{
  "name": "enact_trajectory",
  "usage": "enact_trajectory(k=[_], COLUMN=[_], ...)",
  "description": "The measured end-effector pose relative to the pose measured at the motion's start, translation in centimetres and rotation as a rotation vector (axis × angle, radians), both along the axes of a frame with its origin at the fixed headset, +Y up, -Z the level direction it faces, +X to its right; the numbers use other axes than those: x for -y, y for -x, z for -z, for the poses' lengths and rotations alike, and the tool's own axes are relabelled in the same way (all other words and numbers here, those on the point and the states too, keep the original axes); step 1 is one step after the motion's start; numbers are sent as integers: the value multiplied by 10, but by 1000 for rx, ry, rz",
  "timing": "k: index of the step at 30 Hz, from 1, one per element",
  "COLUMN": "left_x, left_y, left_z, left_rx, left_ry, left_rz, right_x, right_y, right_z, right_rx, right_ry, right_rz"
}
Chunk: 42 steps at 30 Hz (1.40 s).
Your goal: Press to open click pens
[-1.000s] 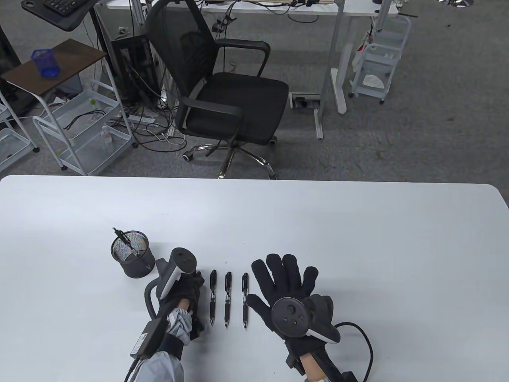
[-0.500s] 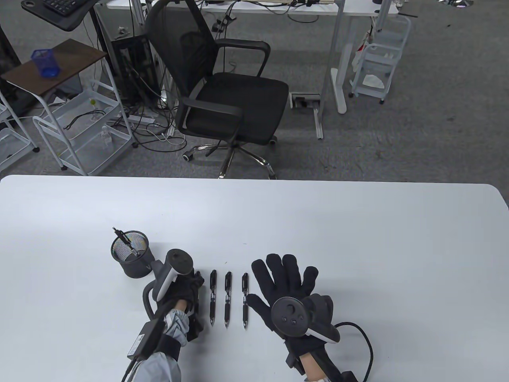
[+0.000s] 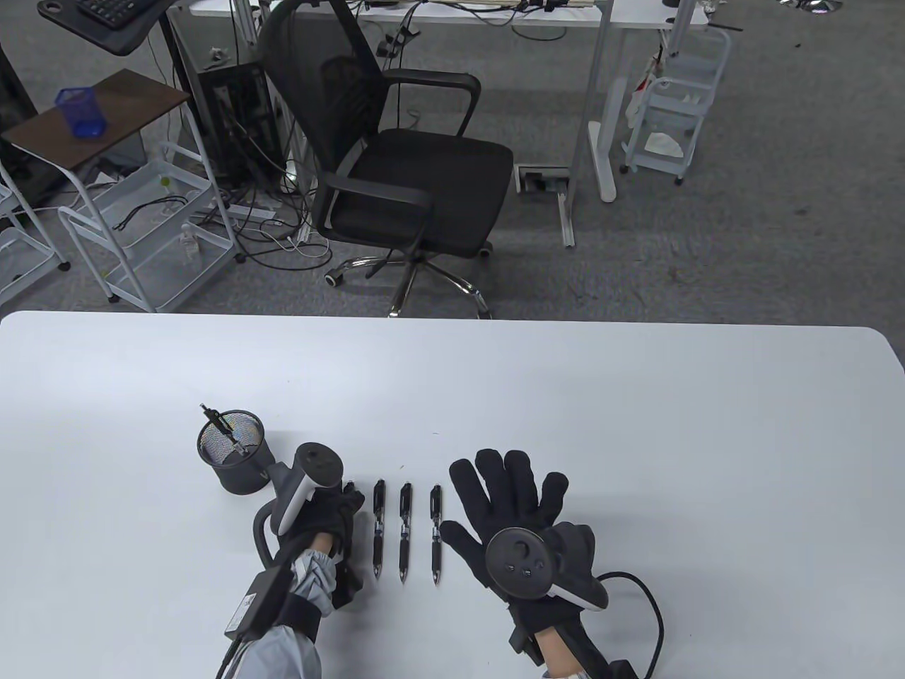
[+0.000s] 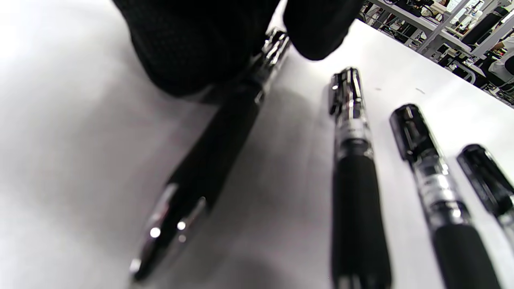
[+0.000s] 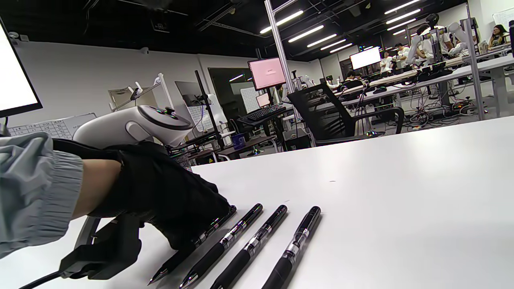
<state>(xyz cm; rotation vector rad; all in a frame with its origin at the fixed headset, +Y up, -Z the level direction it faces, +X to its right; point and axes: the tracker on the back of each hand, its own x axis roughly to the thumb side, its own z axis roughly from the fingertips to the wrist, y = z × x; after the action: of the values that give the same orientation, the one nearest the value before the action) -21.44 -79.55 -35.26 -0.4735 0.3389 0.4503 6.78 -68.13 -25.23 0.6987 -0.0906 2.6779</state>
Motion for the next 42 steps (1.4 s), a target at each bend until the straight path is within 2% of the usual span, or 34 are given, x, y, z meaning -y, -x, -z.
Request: enact_trajectory(k=[12, 17, 21, 25, 29, 33, 37, 42], left_x=[-12, -24, -42, -71, -100, -111, -110, -95], left_y=[5, 1, -3, 5, 33, 72, 117, 151], left_z=[-6, -14, -23, -29, -29, -19, -7, 10], left_rx=[-21, 66, 129, 165, 110, 12, -121, -193], left_ry=[-17, -19, -40, -99, -181, -236, -310, -358], left_rz=[7, 96, 85, 133, 141, 147, 102, -31], right_x=[-3, -5, -5, -4, -3, -2, 1, 5], right_y=[-2, -2, -1, -3, -6, -4, -4, -4], right_z=[-2, -3, -3, -3, -3, -1, 4, 7], right_rx=[-5, -8, -13, -9, -1, 2, 12, 29], right_ry=[-16, -22, -22, -20, -19, -12, 2, 10], right_rz=[16, 23, 23, 26, 31, 18, 11, -11])
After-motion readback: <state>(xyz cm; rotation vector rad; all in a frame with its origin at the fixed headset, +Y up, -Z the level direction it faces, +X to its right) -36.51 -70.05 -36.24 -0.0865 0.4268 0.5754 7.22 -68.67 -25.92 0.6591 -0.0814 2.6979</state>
